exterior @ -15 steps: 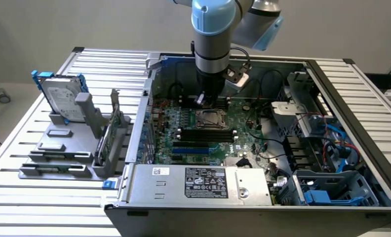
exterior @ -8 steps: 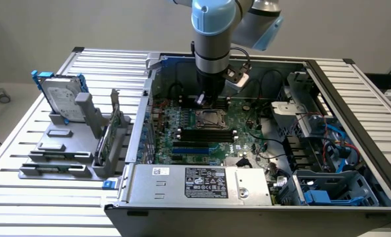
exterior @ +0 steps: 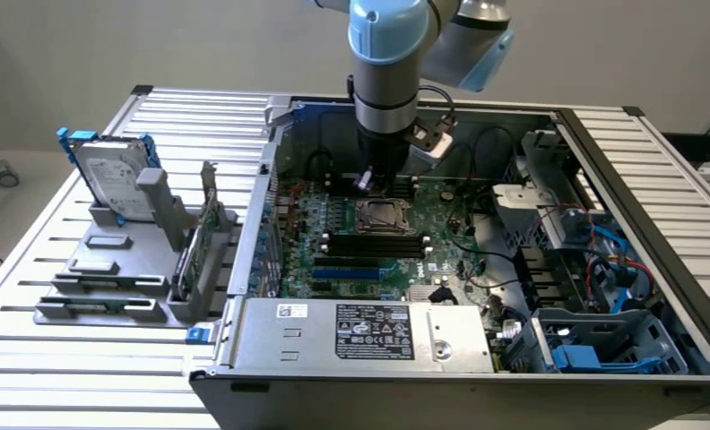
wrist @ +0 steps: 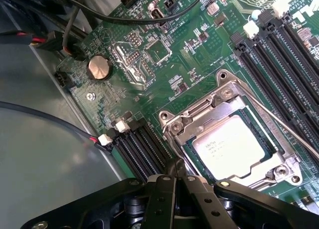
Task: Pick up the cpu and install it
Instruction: 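Install the first cpu locking lever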
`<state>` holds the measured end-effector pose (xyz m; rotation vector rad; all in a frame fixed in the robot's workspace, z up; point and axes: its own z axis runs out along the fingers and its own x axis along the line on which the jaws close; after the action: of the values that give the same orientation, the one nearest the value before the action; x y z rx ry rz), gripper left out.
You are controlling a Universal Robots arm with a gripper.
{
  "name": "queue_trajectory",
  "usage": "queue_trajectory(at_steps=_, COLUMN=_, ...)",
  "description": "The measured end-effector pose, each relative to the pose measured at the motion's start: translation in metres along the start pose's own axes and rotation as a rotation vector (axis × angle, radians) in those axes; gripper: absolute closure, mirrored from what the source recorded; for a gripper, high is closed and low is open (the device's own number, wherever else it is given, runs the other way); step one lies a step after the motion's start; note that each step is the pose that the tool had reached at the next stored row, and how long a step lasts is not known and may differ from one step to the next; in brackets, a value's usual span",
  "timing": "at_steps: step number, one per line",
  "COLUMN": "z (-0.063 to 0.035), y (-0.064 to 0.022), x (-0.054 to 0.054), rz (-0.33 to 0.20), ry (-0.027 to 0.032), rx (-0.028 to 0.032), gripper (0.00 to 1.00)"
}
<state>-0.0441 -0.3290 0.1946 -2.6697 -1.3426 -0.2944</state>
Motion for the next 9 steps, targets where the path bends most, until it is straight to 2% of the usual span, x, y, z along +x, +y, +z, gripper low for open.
queue_trajectory(at_steps=9, z=0.0001, y=0.0006, x=0.0005, rz=-0.001, ry=-0.0046, rx=-0.0034, gripper=0.89)
